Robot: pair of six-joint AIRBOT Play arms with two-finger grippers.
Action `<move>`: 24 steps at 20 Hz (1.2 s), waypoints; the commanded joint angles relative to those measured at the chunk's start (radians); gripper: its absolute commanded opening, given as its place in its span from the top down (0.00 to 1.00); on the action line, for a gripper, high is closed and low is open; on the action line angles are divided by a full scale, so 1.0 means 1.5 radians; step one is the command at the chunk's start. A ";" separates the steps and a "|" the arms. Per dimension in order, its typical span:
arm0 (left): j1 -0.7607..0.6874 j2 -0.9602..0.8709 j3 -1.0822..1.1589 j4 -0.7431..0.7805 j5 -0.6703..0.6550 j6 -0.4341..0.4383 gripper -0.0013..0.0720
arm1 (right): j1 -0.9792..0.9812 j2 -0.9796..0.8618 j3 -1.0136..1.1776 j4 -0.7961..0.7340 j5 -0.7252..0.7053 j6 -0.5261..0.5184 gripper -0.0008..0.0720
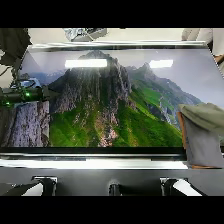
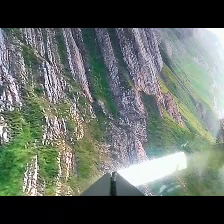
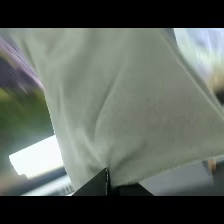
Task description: Fold the shirts.
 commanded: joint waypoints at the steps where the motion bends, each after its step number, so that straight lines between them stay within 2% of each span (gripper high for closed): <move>1: 0.000 0.000 0.000 0.000 0.000 0.001 0.94 | -0.004 0.048 -0.175 -0.129 0.031 -0.019 0.94; 4: 0.000 0.000 0.000 0.000 0.000 0.001 0.94 | -0.004 0.100 -0.358 -0.208 -0.051 -0.022 0.93; 5: 0.000 0.000 0.000 0.000 0.000 0.001 0.94 | -0.004 0.108 -0.395 -0.204 -0.069 -0.016 0.78; 6: 0.000 0.000 0.000 0.000 0.000 0.001 0.94 | -0.004 0.109 -0.418 -0.193 -0.071 -0.017 0.17; 7: 0.000 0.000 0.000 0.000 -0.001 0.000 0.94 | -0.004 0.109 -0.420 -0.189 -0.071 -0.044 0.04; 10: 0.001 0.001 0.024 -0.006 -0.030 -0.009 0.94 | -0.003 0.110 -0.322 -0.181 -0.115 -0.052 0.04; 12: 0.000 0.001 0.098 -0.002 -0.044 -0.019 0.94 | -0.003 0.110 -0.180 -0.106 -0.200 -0.066 0.05; 13: 0.000 0.000 0.145 0.017 -0.033 -0.022 0.94 | -0.003 0.110 -0.110 -0.034 -0.266 -0.066 0.07; 14: -0.009 0.000 0.197 0.079 0.001 -0.057 0.94 | 0.004 0.110 -0.046 0.062 -0.344 -0.069 0.07; 15: -0.026 -0.001 0.240 0.182 0.040 -0.110 0.94 | 0.033 0.109 0.002 0.125 -0.415 -0.078 0.08; 16: -0.051 -0.005 0.277 0.326 0.068 -0.183 0.94 | 0.083 0.109 0.028 0.147 -0.449 -0.084 0.08; 18: -0.104 -0.020 0.295 0.566 0.068 -0.308 0.94 | 0.233 0.106 0.034 0.109 -0.410 -0.099 0.08; 19: -0.123 -0.030 0.287 0.611 0.036 -0.330 0.94 | 0.328 0.089 0.034 0.043 -0.340 -0.097 0.08; 20: -0.135 -0.040 0.270 0.615 -0.021 -0.329 0.90 | 0.414 0.065 0.029 -0.024 -0.273 -0.070 0.08; 22: -0.153 -0.053 0.196 0.610 -0.146 -0.330 0.49 | 0.555 0.007 -0.012 -0.093 -0.167 -0.018 0.09; 23: -0.161 -0.053 0.141 0.603 -0.194 -0.329 0.35 | 0.601 -0.018 -0.044 -0.089 -0.145 -0.014 0.14; 24: -0.167 -0.047 0.075 0.600 -0.222 -0.328 0.35 | 0.643 -0.039 -0.080 -0.087 -0.139 -0.004 0.15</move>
